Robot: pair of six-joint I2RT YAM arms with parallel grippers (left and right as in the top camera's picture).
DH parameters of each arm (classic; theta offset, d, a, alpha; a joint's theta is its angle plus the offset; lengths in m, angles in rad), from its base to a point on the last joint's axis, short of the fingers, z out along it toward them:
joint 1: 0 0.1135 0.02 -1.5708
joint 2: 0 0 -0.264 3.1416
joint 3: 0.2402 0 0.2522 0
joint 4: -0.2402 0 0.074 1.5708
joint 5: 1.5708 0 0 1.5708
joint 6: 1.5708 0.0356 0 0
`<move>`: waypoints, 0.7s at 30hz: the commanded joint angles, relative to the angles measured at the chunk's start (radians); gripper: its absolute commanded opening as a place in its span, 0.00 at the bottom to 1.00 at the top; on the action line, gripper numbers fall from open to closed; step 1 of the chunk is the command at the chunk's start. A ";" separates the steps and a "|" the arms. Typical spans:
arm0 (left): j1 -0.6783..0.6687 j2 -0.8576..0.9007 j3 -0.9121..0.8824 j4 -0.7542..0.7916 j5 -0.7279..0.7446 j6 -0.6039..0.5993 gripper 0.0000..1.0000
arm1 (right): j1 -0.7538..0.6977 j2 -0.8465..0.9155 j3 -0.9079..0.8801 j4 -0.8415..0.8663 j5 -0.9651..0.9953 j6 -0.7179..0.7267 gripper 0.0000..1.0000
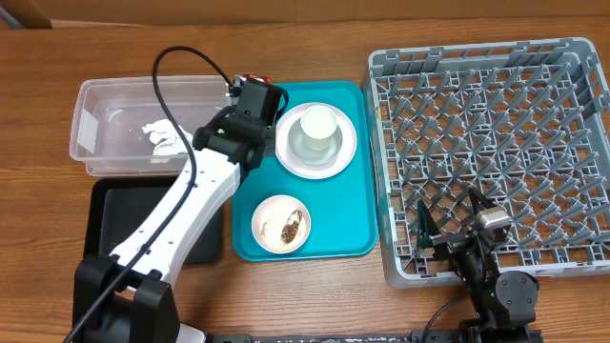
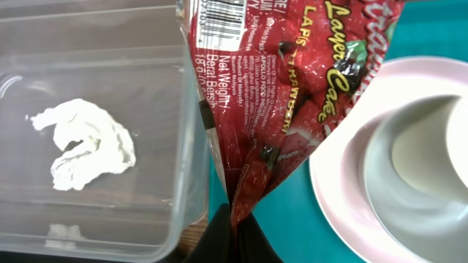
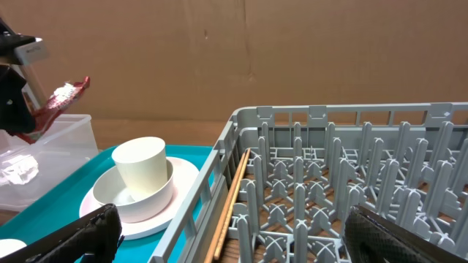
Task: Sort waste into correct bins and load items into the dishwasher
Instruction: 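Carry the wrapper left and drop it into the clear bin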
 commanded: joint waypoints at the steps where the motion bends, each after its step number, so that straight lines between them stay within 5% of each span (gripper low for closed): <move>1: 0.069 -0.009 0.014 0.006 -0.036 -0.073 0.04 | -0.008 -0.012 -0.011 0.005 0.006 -0.003 1.00; 17: 0.367 0.016 0.013 0.006 0.186 -0.132 0.04 | -0.008 -0.012 -0.011 0.005 0.006 -0.003 1.00; 19: 0.368 0.016 0.013 0.005 0.187 -0.132 0.15 | -0.008 -0.012 -0.011 0.005 0.006 -0.003 1.00; 21: 0.368 0.016 0.013 0.002 0.187 -0.132 0.39 | -0.008 -0.012 -0.011 0.005 0.006 -0.003 1.00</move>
